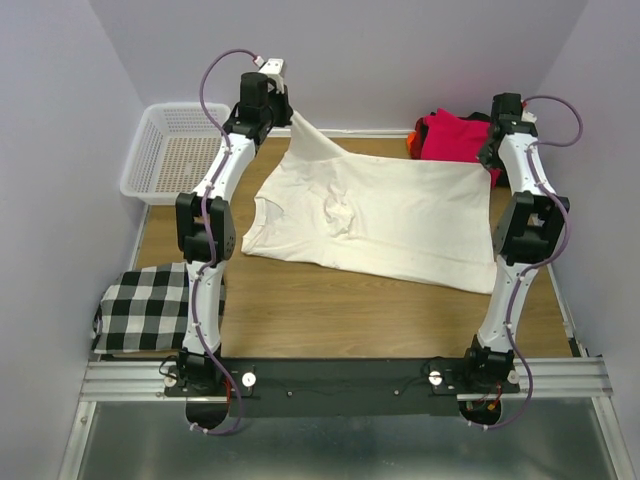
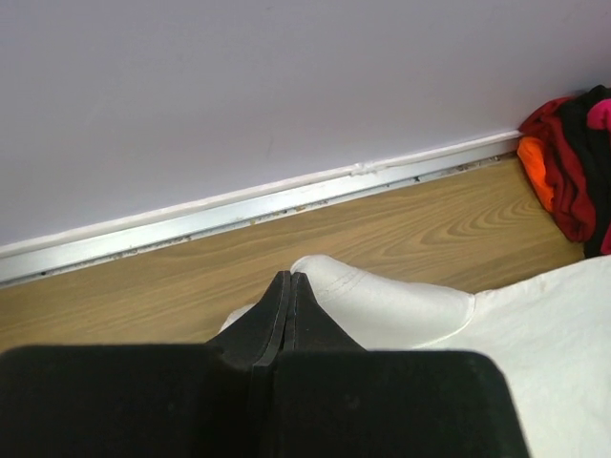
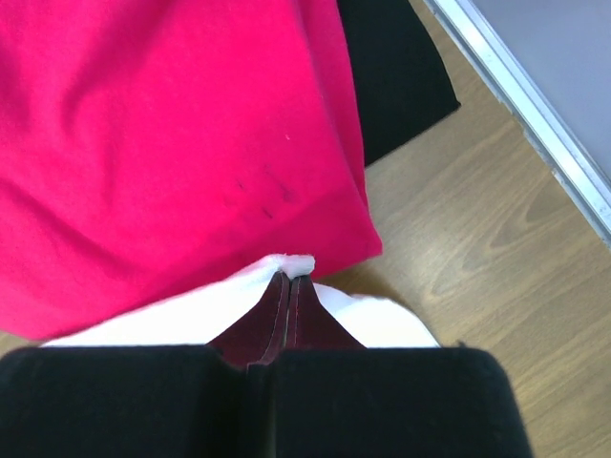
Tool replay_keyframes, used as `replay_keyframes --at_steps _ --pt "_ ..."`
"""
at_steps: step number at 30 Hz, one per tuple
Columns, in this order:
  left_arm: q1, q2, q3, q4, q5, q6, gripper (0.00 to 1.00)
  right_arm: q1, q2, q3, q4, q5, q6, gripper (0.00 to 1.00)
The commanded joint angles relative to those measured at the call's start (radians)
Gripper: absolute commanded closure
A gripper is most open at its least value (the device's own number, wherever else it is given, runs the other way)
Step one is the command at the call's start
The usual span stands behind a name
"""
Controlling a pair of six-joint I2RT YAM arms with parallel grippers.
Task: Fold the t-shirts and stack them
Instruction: Fold the other side of the tshirt into a rectangle
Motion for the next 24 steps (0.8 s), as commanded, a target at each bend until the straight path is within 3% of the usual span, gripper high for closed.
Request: replay_keyframes --at_steps 1,9,24 --pt "-0.004 -0.055 -0.028 -0.004 -0.007 0.029 1.0 -0.007 -0.074 -0.062 -0.007 -0.013 -0.006 0.99" --pt "-0.017 -0.17 -0.167 -0.071 -0.055 0.077 1.0 -0.007 -0.234 -0.304 0.027 -0.013 0.024 0.99" --pt "-0.027 -0.368 -0.404 -0.134 -0.087 0.092 1.0 -0.007 -0.425 -0.568 0.064 0.007 0.032 0.99"
